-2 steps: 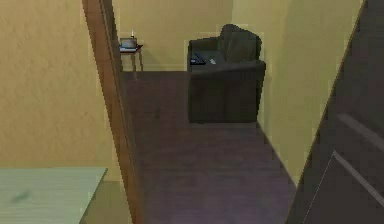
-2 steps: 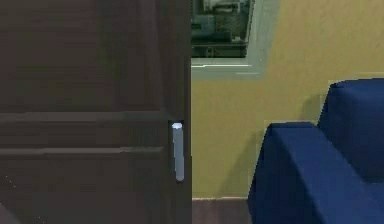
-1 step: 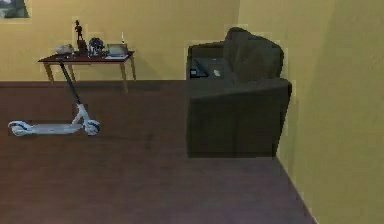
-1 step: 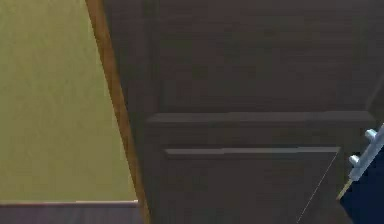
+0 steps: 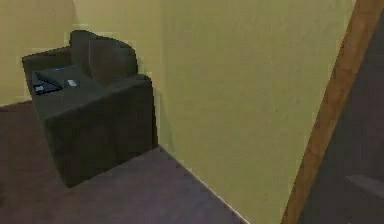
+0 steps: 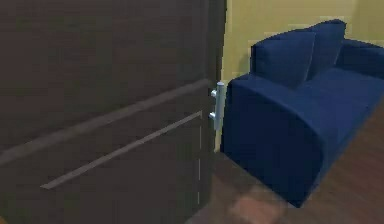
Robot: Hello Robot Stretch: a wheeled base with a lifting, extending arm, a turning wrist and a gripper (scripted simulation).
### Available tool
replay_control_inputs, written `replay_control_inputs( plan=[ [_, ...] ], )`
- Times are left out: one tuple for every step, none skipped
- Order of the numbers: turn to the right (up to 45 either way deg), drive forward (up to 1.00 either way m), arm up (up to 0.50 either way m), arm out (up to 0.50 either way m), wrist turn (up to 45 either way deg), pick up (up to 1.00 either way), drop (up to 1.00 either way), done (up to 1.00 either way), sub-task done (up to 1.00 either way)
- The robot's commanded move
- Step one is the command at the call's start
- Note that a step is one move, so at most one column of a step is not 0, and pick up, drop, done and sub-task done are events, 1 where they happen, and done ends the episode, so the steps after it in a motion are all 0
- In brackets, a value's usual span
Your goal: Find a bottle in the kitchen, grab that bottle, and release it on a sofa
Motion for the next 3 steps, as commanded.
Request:
replay_control_inputs(
  plan=[
    [0.0, 0.45, 0.0, 0.0, 0.0, 0.0, 0.0, 0.0, 0.0],
    [-45.0, 0.0, 0.0, 0.0, 0.0, 0.0, 0.0, 0.0, 0.0],
    [-45.0, 0.0, 0.0, 0.0, 0.0, 0.0, 0.0, 0.0, 0.0]
  ],
)
